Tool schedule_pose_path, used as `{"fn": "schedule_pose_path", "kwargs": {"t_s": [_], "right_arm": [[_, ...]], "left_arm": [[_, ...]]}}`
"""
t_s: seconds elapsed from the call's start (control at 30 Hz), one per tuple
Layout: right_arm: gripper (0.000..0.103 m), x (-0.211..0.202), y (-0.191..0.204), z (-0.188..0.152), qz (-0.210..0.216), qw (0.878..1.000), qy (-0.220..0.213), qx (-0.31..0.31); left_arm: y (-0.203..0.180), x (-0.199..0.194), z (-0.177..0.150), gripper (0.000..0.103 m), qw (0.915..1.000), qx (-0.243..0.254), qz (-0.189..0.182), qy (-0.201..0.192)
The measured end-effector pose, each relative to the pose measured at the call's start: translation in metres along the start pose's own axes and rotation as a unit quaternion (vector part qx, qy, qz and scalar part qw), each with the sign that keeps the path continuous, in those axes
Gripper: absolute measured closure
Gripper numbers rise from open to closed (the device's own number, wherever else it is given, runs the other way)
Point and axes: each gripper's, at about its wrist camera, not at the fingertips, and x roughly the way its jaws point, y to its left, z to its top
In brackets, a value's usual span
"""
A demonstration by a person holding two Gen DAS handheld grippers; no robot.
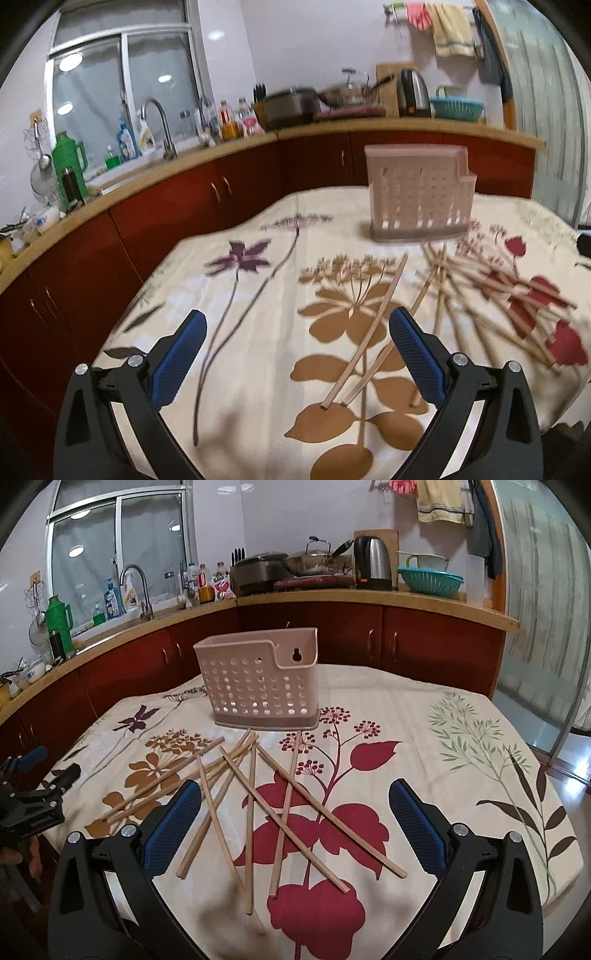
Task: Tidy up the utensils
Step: 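Lower the left gripper onto a wooden chopstick and close it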
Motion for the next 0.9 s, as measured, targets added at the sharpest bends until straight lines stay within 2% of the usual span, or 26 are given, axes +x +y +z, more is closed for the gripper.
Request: {"fn": "schedule_pose_path", "kwargs": {"t_s": [0.13,0.2,0.3,0.37,0.4,0.43,0.57,0.9], "right_arm": [[0.009,0.017,0.001,-0.005,0.0,1.0,0.016,-0.011],[0.021,0.027,0.001,-0.008,0.006,0.999,0.031,-0.01],[0.022,0.04,0.002,-0.013,0.012,0.999,0.051,-0.007],[0.023,0.046,0.004,-0.014,0.014,0.998,0.058,-0.009],[0.024,0.048,0.004,-0.015,0.015,0.998,0.059,-0.01],[0.024,0.049,0.005,-0.015,0.015,0.998,0.061,-0.011],[0.024,0.055,0.006,-0.014,0.016,0.998,0.066,-0.011],[0.024,0.063,0.005,-0.015,0.018,0.997,0.074,-0.007]], "left_arm": [[0.0,0.021,-0.007,0.007,0.9997,0.011,-0.004,0.021],[0.0,0.029,-0.01,0.008,0.9994,0.017,-0.006,0.031],[-0.001,0.04,-0.013,0.01,0.9987,0.024,-0.015,0.043],[-0.001,0.047,-0.016,0.02,0.9978,0.03,-0.022,0.055],[-0.002,0.053,-0.018,0.032,0.9971,0.033,-0.025,0.064],[-0.002,0.056,-0.019,0.034,0.9966,0.033,-0.026,0.071],[-0.003,0.063,-0.027,0.034,0.9948,0.041,-0.038,0.086],[-0.004,0.06,-0.024,0.034,0.9936,0.046,-0.065,0.079]]}}
